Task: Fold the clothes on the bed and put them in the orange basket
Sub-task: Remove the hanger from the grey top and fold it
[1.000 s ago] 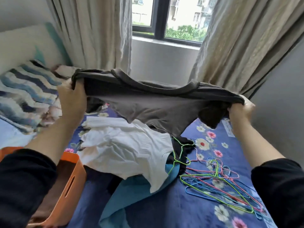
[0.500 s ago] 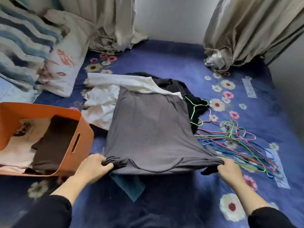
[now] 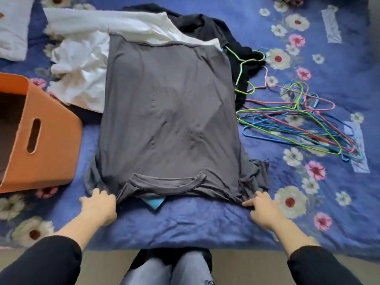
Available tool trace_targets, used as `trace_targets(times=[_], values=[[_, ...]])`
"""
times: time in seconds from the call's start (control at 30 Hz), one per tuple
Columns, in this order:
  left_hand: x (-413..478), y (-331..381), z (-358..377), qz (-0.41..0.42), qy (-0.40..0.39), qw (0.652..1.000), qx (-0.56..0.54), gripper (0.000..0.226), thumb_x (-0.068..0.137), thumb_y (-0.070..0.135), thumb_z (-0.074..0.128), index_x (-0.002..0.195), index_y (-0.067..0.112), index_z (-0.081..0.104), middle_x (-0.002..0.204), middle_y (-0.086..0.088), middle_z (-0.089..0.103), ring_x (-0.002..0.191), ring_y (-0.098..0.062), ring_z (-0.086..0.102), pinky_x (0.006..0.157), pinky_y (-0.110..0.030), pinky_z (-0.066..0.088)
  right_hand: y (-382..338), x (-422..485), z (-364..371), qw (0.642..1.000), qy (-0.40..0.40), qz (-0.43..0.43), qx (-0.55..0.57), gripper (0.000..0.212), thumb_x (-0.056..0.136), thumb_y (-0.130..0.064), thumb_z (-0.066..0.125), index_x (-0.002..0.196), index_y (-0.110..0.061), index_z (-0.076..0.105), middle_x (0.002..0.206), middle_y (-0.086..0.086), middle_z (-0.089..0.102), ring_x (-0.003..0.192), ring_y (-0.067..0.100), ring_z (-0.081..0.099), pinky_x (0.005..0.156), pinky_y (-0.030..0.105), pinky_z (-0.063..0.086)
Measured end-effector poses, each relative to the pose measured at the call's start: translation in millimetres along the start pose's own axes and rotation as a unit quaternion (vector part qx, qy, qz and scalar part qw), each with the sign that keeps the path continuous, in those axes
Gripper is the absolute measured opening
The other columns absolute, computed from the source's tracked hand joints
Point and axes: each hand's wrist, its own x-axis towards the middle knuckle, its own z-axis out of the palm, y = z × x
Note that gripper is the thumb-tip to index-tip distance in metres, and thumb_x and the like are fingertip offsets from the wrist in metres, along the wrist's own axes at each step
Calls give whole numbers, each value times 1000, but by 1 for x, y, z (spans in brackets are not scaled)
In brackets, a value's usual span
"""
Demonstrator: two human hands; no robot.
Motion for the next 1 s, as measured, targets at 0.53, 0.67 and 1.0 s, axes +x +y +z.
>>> trace_targets(times=[0.53,0.67,1.0], values=[[28,236,-44,281,309,896,-147,74,43,27,73,116,29,62,91,1,57,80,-23,56,69,-36,41,45,84,16,667,139,216,699,45,63,-31,79,91,-1,62,87,16,68,76,24,61,75,40,52],[27,231,-42,342,253,900,-90,28,50,13,71,69,27,56,60,6,62,66,-24,58,65,-32,18,65,81,-19,600,253,231,723,19,63,-3,69,71,-12,55,75,7,56,79,20,51,59,29,41],[-11,257,-44,413,139,898,59,28,61,40,62,84,22,64,101,-5,50,95,-30,47,67,-37,25,117,61,-3,717,229,263,603,23,85,-30,72,85,-12,59,84,4,57,81,20,52,62,20,39]])
